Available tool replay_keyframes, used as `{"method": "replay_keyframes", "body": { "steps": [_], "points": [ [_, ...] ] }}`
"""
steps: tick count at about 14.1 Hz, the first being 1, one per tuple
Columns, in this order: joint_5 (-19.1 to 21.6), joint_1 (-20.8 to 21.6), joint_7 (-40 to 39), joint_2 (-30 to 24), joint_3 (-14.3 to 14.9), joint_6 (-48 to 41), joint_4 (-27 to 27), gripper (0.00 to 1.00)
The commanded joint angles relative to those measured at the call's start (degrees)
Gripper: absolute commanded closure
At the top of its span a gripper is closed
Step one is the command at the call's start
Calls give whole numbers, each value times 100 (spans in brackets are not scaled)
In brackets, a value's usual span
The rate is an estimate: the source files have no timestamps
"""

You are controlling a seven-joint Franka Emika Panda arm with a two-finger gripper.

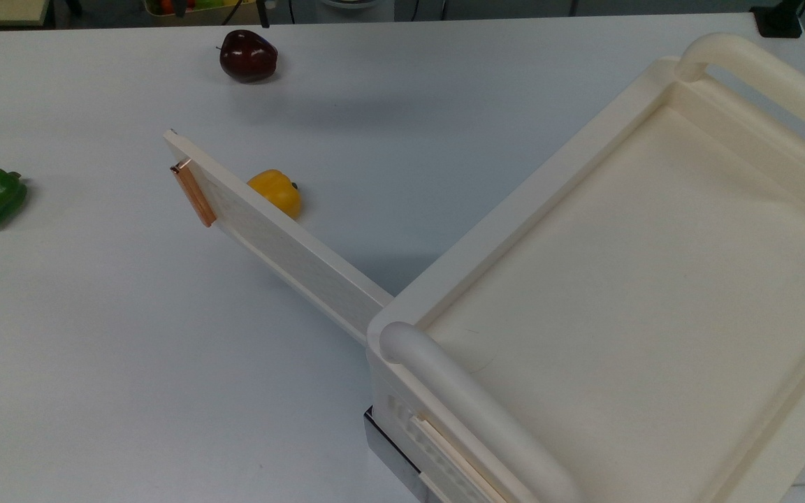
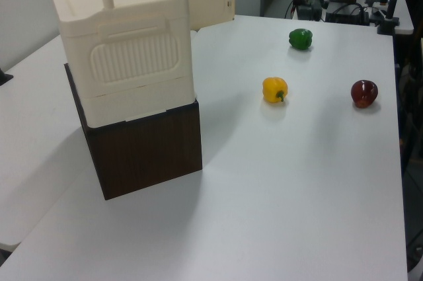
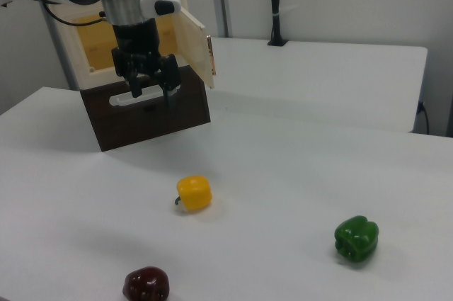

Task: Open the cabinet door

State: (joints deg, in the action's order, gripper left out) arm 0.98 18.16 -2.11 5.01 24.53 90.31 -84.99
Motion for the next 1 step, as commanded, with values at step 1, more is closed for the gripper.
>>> {"method": "replay_keyframes", "body": {
  "steps": [1],
  "points": [
    [-54,21,-61,-115,-18,-92,-88,0]
  ]
}}
